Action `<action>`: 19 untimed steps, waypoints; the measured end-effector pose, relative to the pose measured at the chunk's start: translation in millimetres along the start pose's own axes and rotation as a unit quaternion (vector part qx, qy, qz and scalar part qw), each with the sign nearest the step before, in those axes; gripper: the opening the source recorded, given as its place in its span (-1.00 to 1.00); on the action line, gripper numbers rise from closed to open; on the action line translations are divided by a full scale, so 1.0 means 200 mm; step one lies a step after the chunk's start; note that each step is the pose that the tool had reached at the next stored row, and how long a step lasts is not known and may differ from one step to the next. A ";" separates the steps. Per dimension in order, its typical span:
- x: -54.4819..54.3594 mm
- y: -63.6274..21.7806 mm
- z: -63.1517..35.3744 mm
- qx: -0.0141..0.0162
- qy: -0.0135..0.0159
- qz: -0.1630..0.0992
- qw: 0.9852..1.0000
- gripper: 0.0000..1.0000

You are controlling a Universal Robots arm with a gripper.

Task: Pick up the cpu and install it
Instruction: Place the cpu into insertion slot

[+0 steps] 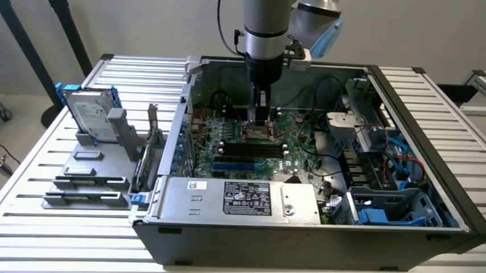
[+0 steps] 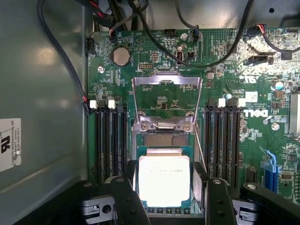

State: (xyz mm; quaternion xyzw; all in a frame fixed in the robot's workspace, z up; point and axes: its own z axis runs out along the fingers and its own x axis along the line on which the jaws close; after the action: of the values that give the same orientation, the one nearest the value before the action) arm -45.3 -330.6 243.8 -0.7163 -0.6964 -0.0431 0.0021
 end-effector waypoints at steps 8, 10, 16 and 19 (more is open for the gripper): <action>-0.01 -0.005 0.072 0.000 0.000 -0.002 1.000 0.10; -0.01 -0.007 0.091 0.000 0.001 -0.002 1.000 0.10; -0.01 -0.010 0.144 -0.001 0.001 -0.002 1.000 0.10; -0.01 -0.011 0.166 -0.001 0.001 -0.002 1.000 0.10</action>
State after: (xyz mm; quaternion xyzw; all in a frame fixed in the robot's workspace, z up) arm -45.6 -331.0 210.4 -0.7148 -0.6978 -0.0447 0.0020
